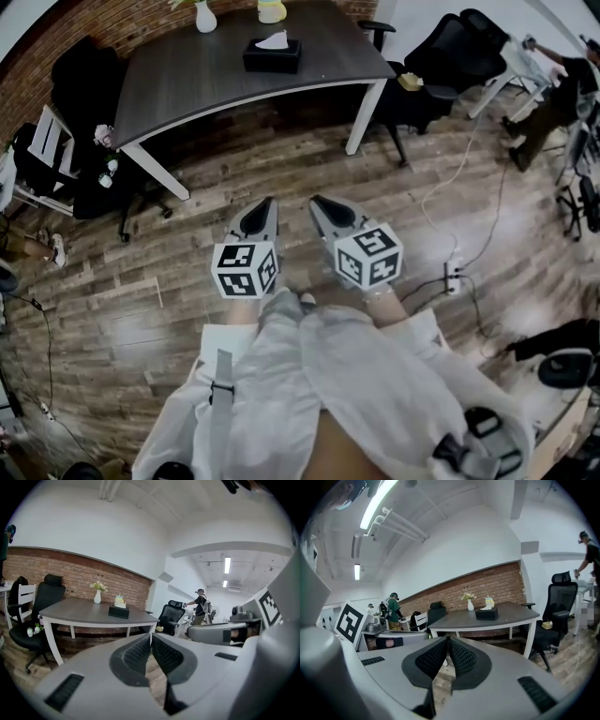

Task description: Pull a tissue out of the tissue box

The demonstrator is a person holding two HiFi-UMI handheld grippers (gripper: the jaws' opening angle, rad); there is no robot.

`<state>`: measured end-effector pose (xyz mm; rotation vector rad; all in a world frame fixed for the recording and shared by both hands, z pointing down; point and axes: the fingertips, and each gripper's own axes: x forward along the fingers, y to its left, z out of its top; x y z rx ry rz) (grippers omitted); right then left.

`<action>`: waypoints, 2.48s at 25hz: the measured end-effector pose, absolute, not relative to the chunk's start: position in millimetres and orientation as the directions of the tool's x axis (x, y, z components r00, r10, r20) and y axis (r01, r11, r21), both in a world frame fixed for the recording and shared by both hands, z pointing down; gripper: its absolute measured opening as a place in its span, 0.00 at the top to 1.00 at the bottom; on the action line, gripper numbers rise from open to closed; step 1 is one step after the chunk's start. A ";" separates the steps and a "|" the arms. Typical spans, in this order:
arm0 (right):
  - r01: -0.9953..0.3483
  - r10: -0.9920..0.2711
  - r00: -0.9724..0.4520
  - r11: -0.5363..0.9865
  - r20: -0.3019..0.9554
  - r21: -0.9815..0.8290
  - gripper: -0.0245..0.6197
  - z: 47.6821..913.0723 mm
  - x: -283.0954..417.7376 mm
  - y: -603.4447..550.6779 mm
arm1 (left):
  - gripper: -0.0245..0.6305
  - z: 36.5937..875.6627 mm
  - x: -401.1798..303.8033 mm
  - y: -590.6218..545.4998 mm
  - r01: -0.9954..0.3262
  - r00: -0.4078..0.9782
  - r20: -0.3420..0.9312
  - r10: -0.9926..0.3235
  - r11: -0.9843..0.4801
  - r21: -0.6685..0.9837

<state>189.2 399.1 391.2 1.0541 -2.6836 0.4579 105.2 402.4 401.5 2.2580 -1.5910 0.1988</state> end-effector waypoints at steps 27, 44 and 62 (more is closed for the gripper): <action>-0.698 -0.639 -0.703 0.704 0.311 -0.131 0.82 382.0 81.7 225.3 | 0.84 389.8 -3.1 230.8 -0.932 0.353 0.297 -0.887 -0.306 0.194; -0.741 -0.655 -0.654 0.654 0.379 -0.150 0.82 402.0 54.7 145.5 | 0.84 417.2 -36.7 153.4 -0.904 0.421 0.354 -0.835 -0.353 0.241; -0.677 -0.595 -0.719 0.717 0.360 -0.166 0.82 394.5 29.8 -26.7 | 0.84 409.7 -59.0 -6.7 -0.934 0.347 0.362 -0.865 -0.282 0.222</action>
